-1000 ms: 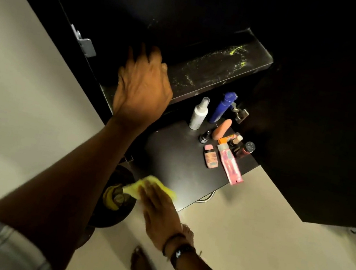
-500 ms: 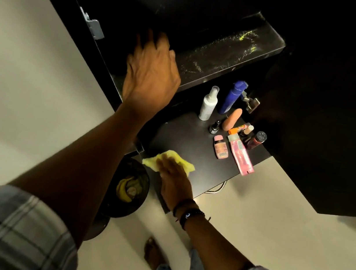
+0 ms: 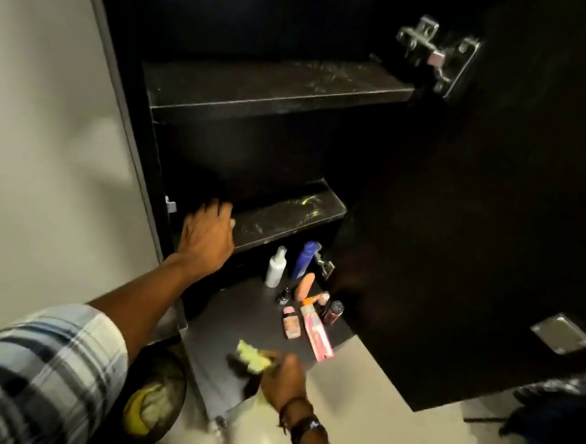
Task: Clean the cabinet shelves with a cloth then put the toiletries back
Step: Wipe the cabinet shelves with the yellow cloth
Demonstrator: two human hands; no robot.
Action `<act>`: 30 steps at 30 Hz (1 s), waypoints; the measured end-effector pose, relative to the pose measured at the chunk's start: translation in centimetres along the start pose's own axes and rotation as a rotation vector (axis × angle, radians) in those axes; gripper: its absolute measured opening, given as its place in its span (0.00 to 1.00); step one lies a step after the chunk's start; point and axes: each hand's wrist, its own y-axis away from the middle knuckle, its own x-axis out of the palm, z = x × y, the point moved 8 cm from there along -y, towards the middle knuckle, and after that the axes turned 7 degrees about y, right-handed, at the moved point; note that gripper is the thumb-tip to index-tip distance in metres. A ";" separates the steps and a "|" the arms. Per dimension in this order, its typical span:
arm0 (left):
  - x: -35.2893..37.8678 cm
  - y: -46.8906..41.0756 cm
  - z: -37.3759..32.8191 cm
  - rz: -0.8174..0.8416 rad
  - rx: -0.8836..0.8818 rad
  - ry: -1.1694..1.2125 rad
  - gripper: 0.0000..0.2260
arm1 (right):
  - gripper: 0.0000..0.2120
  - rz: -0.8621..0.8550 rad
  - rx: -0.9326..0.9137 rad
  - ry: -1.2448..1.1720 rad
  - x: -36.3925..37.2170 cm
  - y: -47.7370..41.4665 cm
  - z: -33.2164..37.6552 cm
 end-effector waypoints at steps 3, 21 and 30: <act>-0.6 1.2 -0.7 0.067 0.029 0.023 0.16 | 0.11 -0.155 0.056 -0.273 -7.3 -2.2 3.2; -20.0 3.1 -14.3 -0.221 0.736 -0.383 0.24 | 0.14 -0.386 -0.358 0.051 -16.6 -15.4 16.6; -19.6 -3.2 -13.6 -0.074 0.646 -0.368 0.24 | 0.26 -0.100 -0.789 0.536 -10.6 -12.4 17.9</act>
